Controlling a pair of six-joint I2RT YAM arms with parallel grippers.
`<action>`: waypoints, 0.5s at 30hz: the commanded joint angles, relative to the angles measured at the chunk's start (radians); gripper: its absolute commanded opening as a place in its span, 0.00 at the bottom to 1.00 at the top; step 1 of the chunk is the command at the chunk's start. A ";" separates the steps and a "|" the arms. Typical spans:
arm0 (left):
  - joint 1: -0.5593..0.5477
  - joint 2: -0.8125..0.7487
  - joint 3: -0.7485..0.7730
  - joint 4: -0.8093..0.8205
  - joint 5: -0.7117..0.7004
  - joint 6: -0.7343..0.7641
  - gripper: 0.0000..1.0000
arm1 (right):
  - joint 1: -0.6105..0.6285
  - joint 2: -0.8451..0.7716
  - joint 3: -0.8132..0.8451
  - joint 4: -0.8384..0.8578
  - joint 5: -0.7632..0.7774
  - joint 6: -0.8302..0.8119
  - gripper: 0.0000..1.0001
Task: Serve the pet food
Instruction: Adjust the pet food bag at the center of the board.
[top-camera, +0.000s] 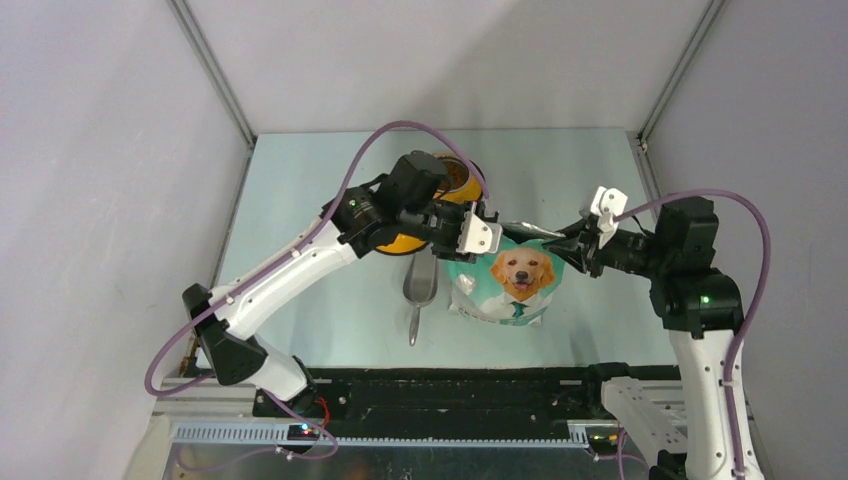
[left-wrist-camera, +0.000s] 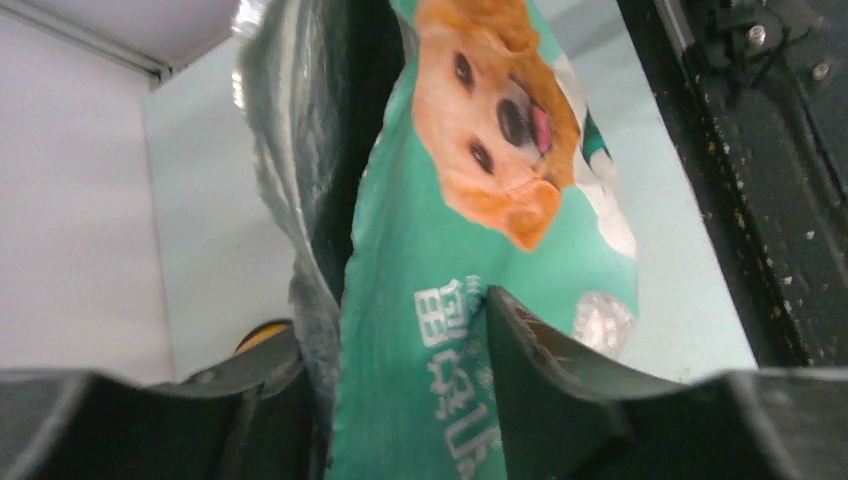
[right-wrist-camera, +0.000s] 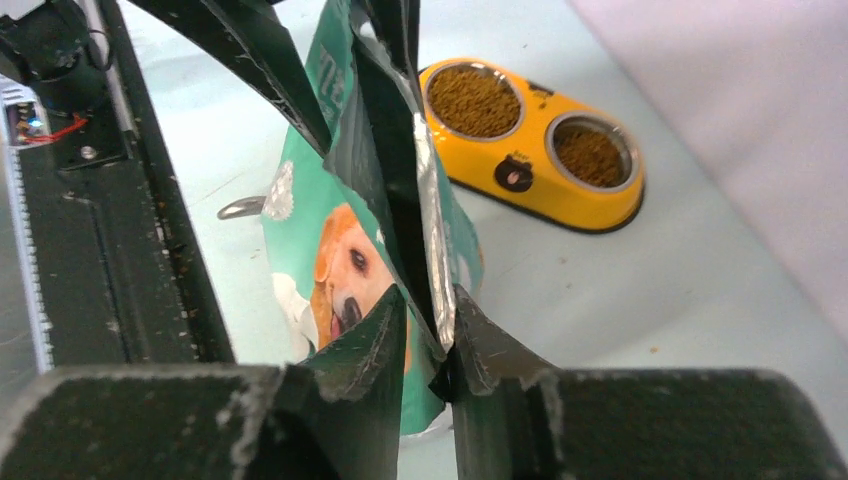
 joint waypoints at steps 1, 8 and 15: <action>-0.019 -0.003 0.065 -0.107 -0.029 0.107 0.42 | -0.002 -0.031 0.053 0.083 -0.018 -0.021 0.27; -0.026 -0.036 0.062 -0.116 -0.089 0.130 0.00 | 0.001 -0.019 0.054 -0.138 -0.050 -0.303 0.34; -0.026 -0.028 0.103 -0.130 -0.068 0.111 0.00 | 0.018 -0.016 0.053 -0.216 -0.090 -0.438 0.35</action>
